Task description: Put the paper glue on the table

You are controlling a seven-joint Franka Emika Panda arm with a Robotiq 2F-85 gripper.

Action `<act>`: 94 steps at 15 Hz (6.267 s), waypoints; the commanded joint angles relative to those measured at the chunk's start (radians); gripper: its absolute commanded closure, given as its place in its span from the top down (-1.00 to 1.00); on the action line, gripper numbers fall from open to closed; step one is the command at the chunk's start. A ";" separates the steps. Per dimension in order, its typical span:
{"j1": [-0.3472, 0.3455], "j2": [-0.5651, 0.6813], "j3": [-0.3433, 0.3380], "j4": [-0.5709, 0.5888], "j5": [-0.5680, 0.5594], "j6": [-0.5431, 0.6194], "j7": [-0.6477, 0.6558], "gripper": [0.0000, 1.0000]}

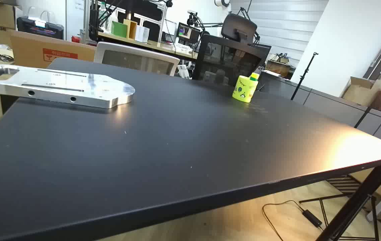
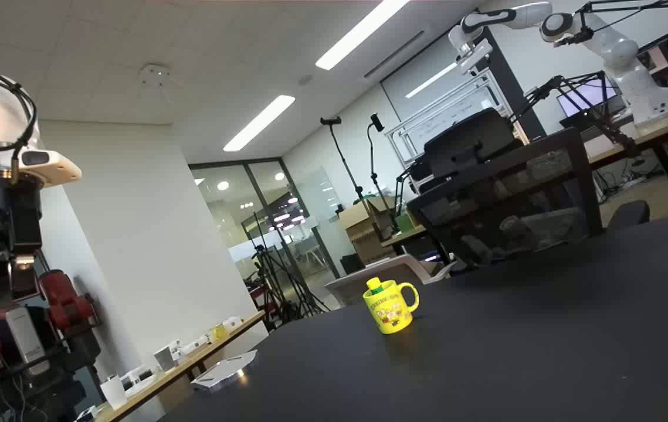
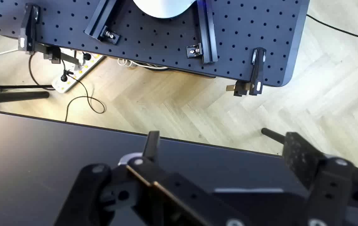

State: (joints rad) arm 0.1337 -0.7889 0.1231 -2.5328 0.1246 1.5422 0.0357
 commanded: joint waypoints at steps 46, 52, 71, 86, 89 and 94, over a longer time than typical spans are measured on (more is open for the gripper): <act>-0.216 1.090 -0.198 0.875 -0.143 0.525 -0.336 1.00; -0.221 1.338 -0.172 1.160 -0.127 0.594 -0.293 1.00; -0.241 1.638 -0.118 1.309 -0.088 0.662 -0.278 1.00; -0.238 1.624 -0.106 1.297 -0.080 0.628 -0.261 -0.82; -0.232 1.544 -0.104 1.258 -0.084 0.602 -0.262 -0.82; -0.220 1.332 -0.115 1.119 -0.110 0.543 -0.271 -0.82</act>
State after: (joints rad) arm -0.0929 0.6982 0.0172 -1.2778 0.0346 2.1109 -0.2564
